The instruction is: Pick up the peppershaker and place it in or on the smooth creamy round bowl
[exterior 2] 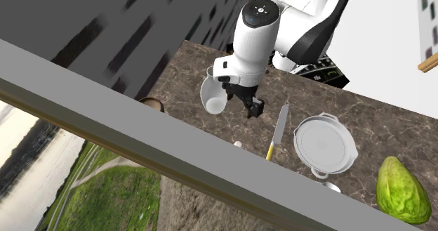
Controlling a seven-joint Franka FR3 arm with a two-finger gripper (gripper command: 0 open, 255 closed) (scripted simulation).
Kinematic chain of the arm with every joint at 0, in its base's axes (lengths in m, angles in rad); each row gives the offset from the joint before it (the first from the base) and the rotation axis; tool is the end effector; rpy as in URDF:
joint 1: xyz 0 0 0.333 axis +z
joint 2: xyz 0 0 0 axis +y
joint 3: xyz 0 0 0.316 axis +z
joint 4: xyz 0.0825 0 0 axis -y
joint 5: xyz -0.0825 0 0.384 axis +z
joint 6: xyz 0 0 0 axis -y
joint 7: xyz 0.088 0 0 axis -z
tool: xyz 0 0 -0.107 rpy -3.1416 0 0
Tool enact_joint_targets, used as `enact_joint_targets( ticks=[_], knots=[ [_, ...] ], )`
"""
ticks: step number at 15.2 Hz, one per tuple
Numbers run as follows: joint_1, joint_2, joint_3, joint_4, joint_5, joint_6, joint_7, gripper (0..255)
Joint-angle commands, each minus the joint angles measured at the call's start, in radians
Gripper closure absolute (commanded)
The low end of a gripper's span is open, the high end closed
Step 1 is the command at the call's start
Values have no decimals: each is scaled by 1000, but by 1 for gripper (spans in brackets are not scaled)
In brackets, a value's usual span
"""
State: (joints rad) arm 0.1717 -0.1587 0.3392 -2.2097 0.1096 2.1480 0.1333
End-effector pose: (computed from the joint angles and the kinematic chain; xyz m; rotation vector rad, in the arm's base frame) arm 0.4400 0.2567 0.4512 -3.0325 -0.4897 -0.1102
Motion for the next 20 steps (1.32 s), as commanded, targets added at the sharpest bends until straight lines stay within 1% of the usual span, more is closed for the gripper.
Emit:
enact_joint_targets(
  ticks=[1, 5, 8, 9, 16, 20],
  knots=[
    [7, 72, 22, 36, -29, 36, 28, 0],
    [34, 219, 56, 126, -105, 84, 99, 0],
    [66, 332, 68, 207, -171, 106, 154, 0],
    [68, 337, 68, 211, -174, 106, 156, 0],
    [80, 401, 58, 185, -210, 192, 180, 0],
    [80, 401, 58, 185, -210, 192, 180, 0]
  ],
)
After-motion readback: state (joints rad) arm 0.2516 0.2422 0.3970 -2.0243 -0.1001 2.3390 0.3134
